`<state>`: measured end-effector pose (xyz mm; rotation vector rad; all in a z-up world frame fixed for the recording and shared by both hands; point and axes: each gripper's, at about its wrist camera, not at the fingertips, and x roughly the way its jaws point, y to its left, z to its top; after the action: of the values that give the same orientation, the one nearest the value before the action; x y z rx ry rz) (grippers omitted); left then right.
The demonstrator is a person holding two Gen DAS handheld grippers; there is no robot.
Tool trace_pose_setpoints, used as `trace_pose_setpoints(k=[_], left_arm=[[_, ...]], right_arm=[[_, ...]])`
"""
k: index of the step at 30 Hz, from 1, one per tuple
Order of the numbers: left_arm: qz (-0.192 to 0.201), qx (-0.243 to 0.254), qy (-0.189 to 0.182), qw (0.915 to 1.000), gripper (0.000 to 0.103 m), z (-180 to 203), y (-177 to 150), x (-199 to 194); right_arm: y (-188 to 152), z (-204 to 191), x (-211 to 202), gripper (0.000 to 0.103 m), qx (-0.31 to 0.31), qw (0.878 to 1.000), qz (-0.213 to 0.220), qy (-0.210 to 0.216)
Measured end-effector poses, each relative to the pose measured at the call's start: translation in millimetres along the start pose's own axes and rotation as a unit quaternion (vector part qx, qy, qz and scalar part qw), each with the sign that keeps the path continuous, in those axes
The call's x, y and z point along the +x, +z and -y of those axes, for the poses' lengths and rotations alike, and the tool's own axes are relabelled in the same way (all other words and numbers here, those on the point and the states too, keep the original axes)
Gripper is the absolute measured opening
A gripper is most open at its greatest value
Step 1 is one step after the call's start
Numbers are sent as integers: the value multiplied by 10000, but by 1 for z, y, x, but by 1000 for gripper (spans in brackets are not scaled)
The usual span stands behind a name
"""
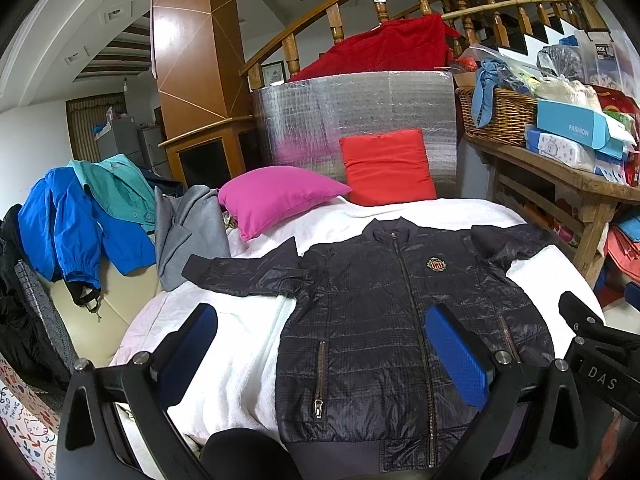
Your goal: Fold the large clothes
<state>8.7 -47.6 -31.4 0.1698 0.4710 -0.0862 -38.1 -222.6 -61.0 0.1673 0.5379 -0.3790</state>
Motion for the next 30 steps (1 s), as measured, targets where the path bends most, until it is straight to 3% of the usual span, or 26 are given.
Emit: trace_pose_setpoints(k=[13, 17, 20, 23, 26, 30], left_arm=[[-138, 78, -174, 9997, 103, 8, 7, 27], [-753, -143, -941, 9926, 103, 6, 11, 92], [-1459, -252, -998, 9839, 103, 9, 2, 167], [-1909, -345, -653, 9788, 103, 12, -12, 237], [-2067, -524, -437, 9760, 103, 17, -21, 286], [-2195, -731, -374, 9722, 103, 28, -19, 333]], right_arm=[[6, 7, 21, 103, -18, 9999, -119, -75], [17, 25, 48, 103, 224, 9989, -228, 350], [29, 60, 91, 103, 703, 9936, -301, 829], [38, 109, 148, 103, 1429, 9802, -491, 1280], [42, 161, 215, 103, 2339, 9569, -695, 1573], [36, 226, 302, 103, 3690, 9087, -895, 1737]])
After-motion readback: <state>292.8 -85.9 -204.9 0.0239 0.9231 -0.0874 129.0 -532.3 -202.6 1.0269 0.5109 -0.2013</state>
